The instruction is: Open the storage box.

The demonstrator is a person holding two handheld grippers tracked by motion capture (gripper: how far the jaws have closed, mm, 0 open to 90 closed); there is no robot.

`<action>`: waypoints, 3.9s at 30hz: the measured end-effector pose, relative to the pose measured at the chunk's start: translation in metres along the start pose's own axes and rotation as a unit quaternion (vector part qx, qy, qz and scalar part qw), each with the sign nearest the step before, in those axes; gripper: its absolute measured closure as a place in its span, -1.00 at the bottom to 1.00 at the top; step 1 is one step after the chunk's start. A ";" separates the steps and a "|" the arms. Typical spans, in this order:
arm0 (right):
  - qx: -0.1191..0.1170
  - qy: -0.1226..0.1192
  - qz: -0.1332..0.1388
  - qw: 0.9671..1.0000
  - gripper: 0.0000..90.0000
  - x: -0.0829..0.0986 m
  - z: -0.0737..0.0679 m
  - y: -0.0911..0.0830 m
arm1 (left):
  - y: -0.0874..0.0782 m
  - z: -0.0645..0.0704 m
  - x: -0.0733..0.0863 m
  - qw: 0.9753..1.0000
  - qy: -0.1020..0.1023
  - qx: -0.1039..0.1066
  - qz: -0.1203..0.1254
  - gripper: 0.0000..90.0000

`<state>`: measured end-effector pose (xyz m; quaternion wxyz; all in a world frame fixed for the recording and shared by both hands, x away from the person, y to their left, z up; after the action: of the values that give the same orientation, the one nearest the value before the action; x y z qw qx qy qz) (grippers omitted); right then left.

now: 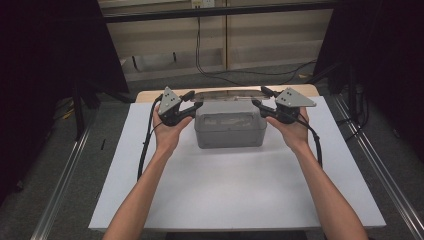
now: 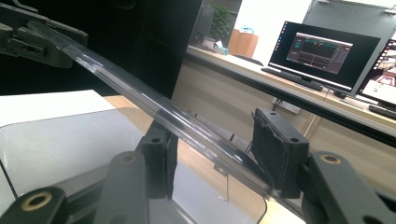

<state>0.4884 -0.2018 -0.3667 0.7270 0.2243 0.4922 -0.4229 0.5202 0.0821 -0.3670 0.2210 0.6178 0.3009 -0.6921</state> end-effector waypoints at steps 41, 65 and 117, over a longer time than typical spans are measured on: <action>-0.011 0.053 0.020 0.998 0.12 0.006 0.024 0.023 | 0.019 -0.019 -0.003 1.000 -0.026 -0.014 0.004 0.25; -0.008 0.072 0.029 0.997 0.22 0.012 0.040 0.037 | 0.031 -0.033 -0.002 0.999 -0.022 -0.025 -0.004 0.24; -0.011 0.111 0.004 0.994 0.42 0.034 0.063 0.068 | 0.064 -0.060 0.000 0.999 -0.035 -0.026 -0.014 0.56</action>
<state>0.5837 -0.2250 -0.3780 0.6717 0.2639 0.5739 -0.3869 0.6071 0.0770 -0.3793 0.2374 0.5829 0.3195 -0.7083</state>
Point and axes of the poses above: each handheld gripper's, and its own axes: y roughly forward along the jaws, x roughly out of its underside, z roughly to its right, the point moved 5 cm from there along y, roughly forward along the jaws, and after that the axes turned 11 degrees about -y, right-handed, at the moved point
